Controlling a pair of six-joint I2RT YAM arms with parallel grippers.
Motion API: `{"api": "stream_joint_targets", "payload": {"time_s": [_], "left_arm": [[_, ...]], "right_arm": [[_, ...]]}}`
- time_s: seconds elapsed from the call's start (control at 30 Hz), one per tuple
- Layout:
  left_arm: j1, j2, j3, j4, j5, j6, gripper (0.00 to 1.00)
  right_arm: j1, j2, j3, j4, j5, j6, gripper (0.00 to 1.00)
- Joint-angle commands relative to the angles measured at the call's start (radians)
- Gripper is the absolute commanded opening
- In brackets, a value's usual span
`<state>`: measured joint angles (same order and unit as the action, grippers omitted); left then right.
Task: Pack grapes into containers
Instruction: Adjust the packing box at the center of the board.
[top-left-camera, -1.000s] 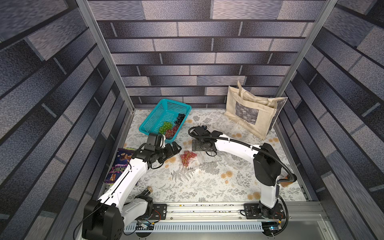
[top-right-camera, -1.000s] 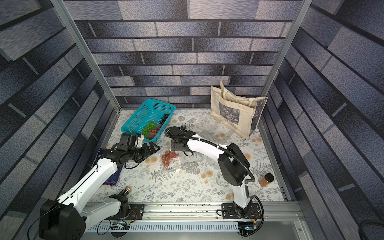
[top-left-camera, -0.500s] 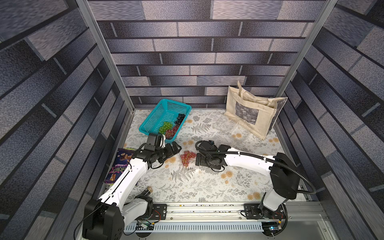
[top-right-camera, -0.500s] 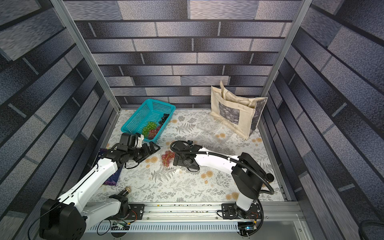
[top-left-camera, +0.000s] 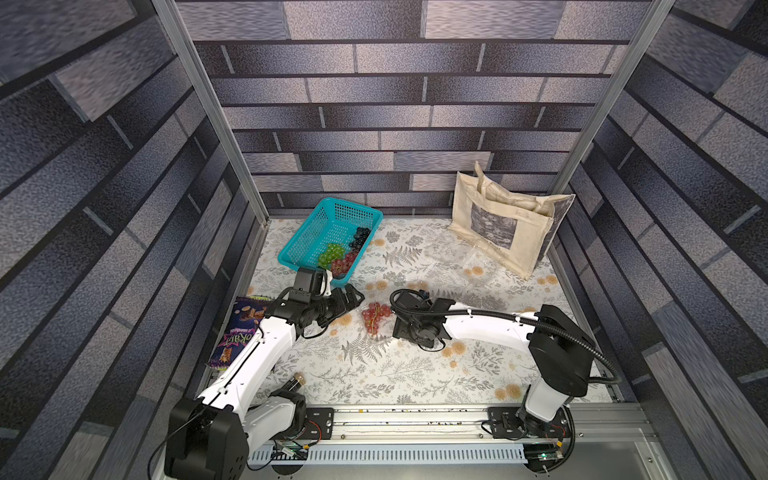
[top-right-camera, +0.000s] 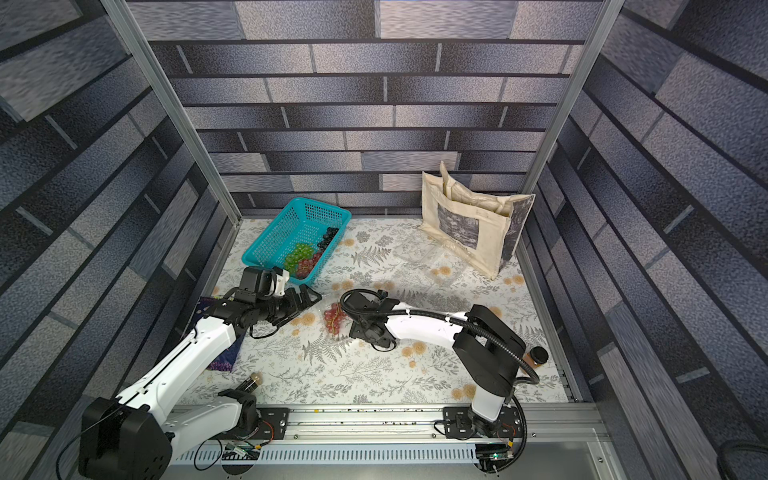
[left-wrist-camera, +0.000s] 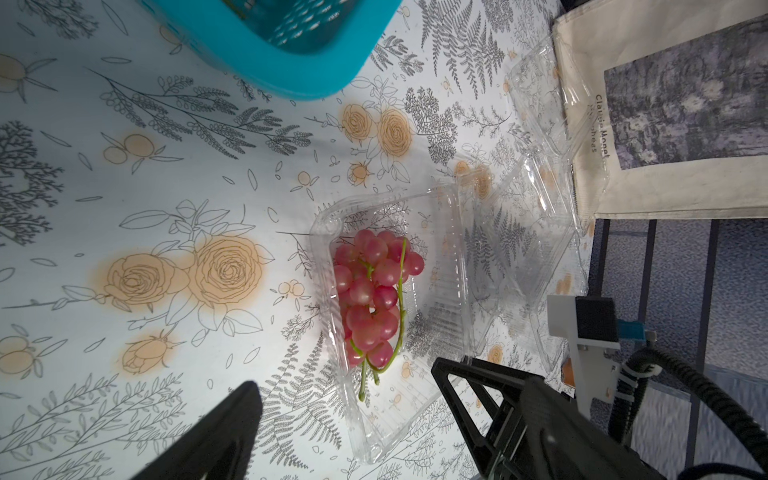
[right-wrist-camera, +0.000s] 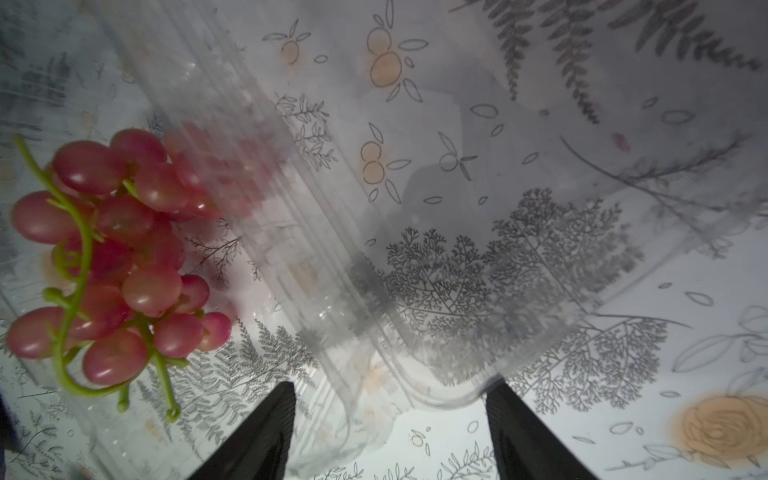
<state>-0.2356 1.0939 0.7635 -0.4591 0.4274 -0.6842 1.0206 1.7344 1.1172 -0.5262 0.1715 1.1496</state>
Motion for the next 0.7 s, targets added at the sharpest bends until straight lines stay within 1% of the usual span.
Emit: {"api": "stream_joint_targets", "payload": {"time_s": [0.0,0.1,0.23,0.3,0.4,0.57,0.67], "left_arm": [[0.007,-0.018,-0.013,0.008,0.022,0.015,1.0],[0.009,-0.024,-0.016,0.001,0.022,0.019,1.0],[0.012,-0.028,-0.018,-0.001,0.024,0.02,1.0],[0.013,-0.028,-0.021,-0.001,0.024,0.02,1.0],[0.013,-0.024,-0.02,-0.001,0.024,0.02,1.0],[0.013,-0.02,-0.012,-0.007,0.021,0.019,1.0],[0.015,-0.016,-0.01,-0.01,0.021,0.018,1.0]], "right_arm": [[-0.014,0.038,0.027,-0.028,0.04,0.003,0.67],[-0.033,0.059,0.052,-0.044,0.05,-0.023,0.55],[-0.06,0.069,0.073,-0.066,0.076,-0.072,0.42],[-0.071,0.076,0.092,-0.087,0.095,-0.103,0.38],[-0.088,0.088,0.121,-0.116,0.118,-0.15,0.38],[-0.117,0.129,0.177,-0.132,0.128,-0.233,0.22],[-0.13,0.174,0.246,-0.157,0.135,-0.315,0.16]]}}
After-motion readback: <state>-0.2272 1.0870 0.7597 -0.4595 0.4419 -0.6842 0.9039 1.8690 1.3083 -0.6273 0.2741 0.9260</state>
